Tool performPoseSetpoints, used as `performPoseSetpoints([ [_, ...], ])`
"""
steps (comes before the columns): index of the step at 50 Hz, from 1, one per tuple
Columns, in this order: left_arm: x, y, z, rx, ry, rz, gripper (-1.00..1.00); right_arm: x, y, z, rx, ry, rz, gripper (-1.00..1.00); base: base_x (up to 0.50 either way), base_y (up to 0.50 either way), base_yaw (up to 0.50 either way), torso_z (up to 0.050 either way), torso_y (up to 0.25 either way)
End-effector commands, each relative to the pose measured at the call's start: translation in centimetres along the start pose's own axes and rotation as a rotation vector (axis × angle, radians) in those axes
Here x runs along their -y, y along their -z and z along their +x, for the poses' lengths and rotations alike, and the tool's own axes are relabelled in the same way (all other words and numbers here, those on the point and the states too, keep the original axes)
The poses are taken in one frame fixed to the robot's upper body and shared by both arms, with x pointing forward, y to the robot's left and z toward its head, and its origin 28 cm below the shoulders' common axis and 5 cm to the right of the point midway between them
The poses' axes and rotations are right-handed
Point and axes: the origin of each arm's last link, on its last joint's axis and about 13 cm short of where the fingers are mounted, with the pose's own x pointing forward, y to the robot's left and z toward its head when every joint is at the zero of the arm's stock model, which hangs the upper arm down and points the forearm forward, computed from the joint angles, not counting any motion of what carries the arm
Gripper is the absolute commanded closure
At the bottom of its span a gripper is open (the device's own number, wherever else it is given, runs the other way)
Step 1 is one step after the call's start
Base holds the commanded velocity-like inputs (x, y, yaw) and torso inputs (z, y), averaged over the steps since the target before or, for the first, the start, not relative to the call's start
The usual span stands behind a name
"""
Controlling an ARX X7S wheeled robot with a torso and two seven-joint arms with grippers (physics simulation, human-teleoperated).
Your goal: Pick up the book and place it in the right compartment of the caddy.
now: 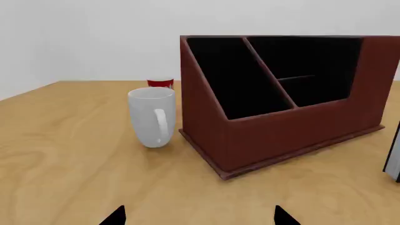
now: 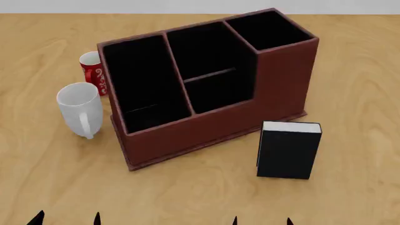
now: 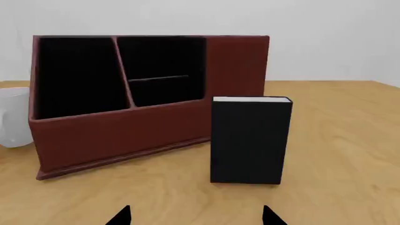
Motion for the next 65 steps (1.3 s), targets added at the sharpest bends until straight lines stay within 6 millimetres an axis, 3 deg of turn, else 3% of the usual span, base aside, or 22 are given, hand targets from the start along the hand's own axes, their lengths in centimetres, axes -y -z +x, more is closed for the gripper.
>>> performPoseSetpoints([
  [1,-0.3,0.0,-0.1,0.001,0.0,0.0,-1.0,0.0,0.0,0.0,0.0,0.0,0.0,-1.0,0.0,0.0,0.0,0.0,0.0],
  [13,-0.2,-0.3,0.0,-0.002,-0.014,-0.002,-1.0,0.0,0.0,0.1,0.001,-0.001,0.0,-1.0,0.0,0.0,0.0,0.0,0.0],
  [21,-0.3,-4.1,0.5,0.09,-0.007,0.01,-1.0,0.3,-2.7,0.6,0.058,0.017,0.008,-1.0,0.0,0.0,0.0,0.0,0.0],
  [30,-1.2,-11.9,2.3,0.259,0.028,0.048,-1.0,0.5,-7.8,1.5,0.165,0.019,0.008,-1.0,0.0,0.0,0.0,0.0,0.0],
  [34,-1.6,-14.3,2.5,0.299,0.028,0.046,-1.0,0.7,-9.7,1.7,0.196,0.013,-0.01,-1.0,0.0,0.0,0.0,0.0,0.0],
  [47,-2.6,-20.9,-0.4,0.371,0.021,0.036,-1.0,2.2,-14.9,1.7,0.265,0.082,-0.045,-1.0,0.0,0.0,0.0,0.0,0.0],
  [57,-2.5,-24.2,-2.6,0.419,-0.014,0.077,-1.0,2.6,-18.2,0.9,0.314,0.101,-0.051,-1.0,0.0,0.0,0.0,0.0,0.0],
  [65,-2.7,-24.0,-2.4,0.415,-0.025,0.094,-1.0,2.8,-18.8,1.1,0.338,0.119,-0.063,-1.0,0.02,-0.02,0.0,0.0,0.0],
])
